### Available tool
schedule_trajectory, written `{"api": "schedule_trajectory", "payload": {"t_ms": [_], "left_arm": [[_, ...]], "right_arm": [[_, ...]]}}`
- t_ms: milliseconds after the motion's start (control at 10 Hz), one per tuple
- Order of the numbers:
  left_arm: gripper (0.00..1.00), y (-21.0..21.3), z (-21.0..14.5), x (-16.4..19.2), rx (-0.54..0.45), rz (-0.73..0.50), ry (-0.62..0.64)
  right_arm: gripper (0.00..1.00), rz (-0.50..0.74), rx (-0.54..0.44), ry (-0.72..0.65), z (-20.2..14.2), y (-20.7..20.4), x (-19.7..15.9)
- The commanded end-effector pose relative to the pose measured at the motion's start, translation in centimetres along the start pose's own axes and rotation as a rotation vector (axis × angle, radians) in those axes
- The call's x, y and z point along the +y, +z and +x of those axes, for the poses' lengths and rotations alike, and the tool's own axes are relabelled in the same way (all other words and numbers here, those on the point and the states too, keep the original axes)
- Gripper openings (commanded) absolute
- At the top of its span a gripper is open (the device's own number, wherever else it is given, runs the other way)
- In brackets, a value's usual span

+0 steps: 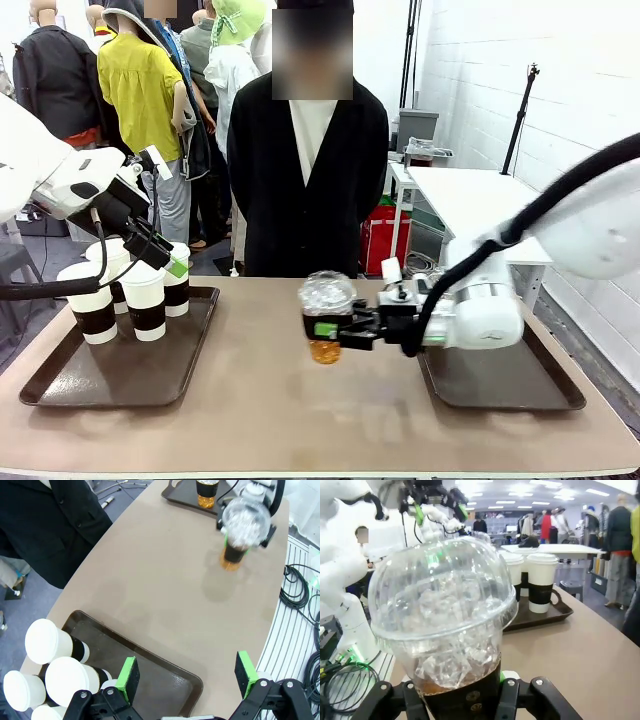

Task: Distribute the coffee onto the tray.
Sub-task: Pick up another iced Americano from the middle of the table and place it on the right Handle tray.

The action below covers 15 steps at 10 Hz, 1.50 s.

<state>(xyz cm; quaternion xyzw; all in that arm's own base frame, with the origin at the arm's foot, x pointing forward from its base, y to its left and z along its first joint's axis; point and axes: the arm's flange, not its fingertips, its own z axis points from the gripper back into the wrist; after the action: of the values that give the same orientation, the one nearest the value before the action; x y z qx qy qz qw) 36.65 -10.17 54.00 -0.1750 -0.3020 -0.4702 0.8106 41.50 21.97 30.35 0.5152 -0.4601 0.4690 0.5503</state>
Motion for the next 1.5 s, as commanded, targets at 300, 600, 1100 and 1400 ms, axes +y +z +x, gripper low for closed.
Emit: {"api": "schedule_trajectory", "payload": {"t_ms": [300,600,1100,1400], "left_arm": [[1.0,0.1,-0.1,0.2,-0.004,-0.011,-0.006],[1.0,0.1,-0.1,0.2,-0.004,-0.011,-0.006],[1.0,0.1,-0.1,0.2,-0.004,-0.011,-0.006],[1.0,0.1,-0.1,0.2,-0.004,-0.011,-0.006]], "right_arm": [[0.44,-0.019,0.0,-0.05,2.0,10.2,1.8],[0.44,-0.024,0.003,-0.052,1.4,12.6,2.2],[0.44,-0.043,0.026,-0.039,0.9,12.0,1.6],[0.44,-0.081,0.029,-0.043,0.0,15.3,1.5]]}}
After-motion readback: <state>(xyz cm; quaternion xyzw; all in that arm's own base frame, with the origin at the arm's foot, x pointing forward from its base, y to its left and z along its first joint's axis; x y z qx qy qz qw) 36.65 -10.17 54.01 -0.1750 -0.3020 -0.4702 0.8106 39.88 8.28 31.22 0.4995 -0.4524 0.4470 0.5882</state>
